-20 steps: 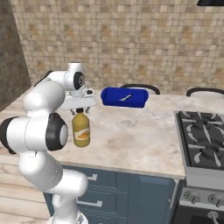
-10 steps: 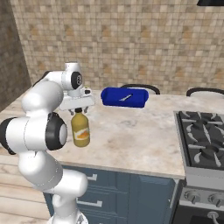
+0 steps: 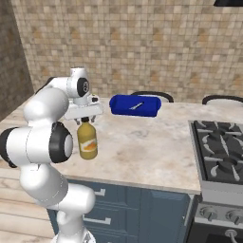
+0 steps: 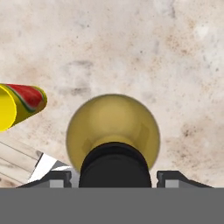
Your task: Place the drinks on the dining counter in a tight cluster.
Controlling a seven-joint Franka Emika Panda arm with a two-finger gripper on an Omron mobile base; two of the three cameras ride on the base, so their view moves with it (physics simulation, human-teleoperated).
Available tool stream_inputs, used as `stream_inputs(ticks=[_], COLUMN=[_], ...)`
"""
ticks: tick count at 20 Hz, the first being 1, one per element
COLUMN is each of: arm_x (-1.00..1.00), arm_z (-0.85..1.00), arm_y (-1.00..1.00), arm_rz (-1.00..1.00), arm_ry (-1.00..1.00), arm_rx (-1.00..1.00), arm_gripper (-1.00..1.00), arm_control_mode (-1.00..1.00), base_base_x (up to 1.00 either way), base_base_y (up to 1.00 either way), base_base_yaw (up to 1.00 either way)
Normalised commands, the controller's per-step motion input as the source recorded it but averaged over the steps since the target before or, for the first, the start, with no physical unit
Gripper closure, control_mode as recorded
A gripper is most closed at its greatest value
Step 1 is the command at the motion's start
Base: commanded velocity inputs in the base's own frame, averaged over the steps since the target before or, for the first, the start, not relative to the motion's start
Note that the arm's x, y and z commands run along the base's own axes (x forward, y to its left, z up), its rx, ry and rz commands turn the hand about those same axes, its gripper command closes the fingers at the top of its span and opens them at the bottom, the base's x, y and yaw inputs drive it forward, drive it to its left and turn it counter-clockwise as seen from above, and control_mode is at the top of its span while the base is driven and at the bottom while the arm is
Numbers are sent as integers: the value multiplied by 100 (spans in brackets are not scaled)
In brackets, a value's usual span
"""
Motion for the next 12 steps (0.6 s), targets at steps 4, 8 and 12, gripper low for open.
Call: stream_inputs(ticks=[4, 8, 12], arm_x=[0, 0, 1], arm_z=[0, 0, 0], arm_y=[0, -1, -11], arm_rz=[0, 0, 0], arm_ry=[0, 0, 0], arm_rx=[0, 0, 0], arm_gripper=[-100, -100, -100], arm_control_mode=[-100, -100, -100], base_base_x=[0, 0, 0], base_base_y=[0, 0, 0], base_base_yaw=[0, 0, 0])
